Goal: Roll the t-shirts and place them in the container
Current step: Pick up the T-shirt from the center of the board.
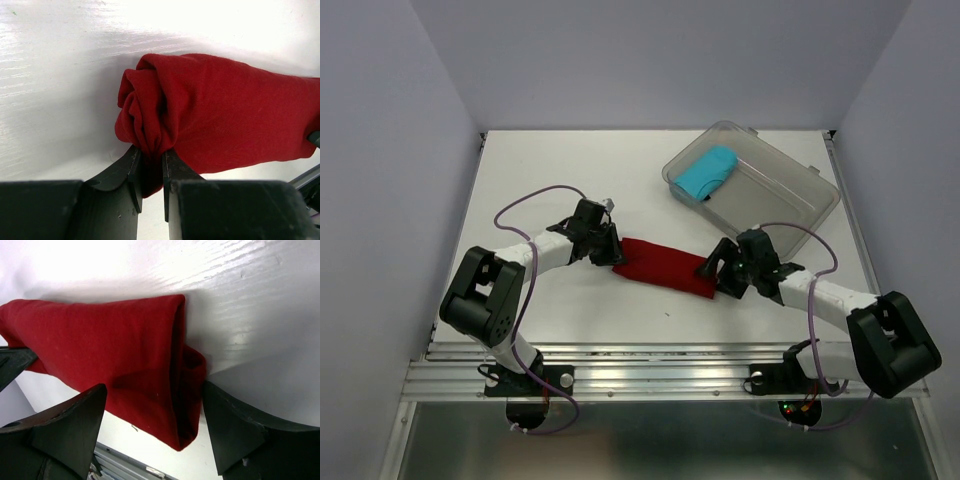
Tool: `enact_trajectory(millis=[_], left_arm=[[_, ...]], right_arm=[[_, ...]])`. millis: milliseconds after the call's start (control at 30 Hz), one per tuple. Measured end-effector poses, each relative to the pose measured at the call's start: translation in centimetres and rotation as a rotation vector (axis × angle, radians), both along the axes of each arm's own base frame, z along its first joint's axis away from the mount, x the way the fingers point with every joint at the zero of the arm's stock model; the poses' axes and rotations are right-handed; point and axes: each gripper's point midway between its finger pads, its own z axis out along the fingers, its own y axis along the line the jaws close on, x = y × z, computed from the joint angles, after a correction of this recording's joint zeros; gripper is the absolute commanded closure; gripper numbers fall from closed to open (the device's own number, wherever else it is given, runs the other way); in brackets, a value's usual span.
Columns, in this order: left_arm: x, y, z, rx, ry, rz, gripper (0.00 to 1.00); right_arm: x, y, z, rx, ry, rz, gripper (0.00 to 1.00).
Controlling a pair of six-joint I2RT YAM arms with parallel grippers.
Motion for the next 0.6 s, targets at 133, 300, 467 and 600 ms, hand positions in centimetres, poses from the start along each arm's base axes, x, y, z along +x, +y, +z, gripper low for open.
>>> enact_trajectory(millis=[133, 300, 467, 600], left_arm=[[0.0, 0.0, 0.0, 0.001, 0.000, -0.001, 1.00], [-0.3, 0.1, -0.3, 0.005, 0.006, -0.003, 1.00], [-0.3, 0.1, -0.3, 0.003, 0.007, -0.005, 1.00], [-0.5, 0.3, -0.3, 0.004, 0.006, -0.005, 0.83]], right_arm=[[0.7, 0.2, -0.1, 0.010, -0.009, -0.016, 0.23], [1.4, 0.5, -0.4, 0.000, -0.022, -0.027, 0.46], [1.8, 0.9, -0.9, -0.010, -0.027, -0.025, 0.88], [2.1, 1.1, -0.9, -0.014, -0.032, -0.023, 0.99]])
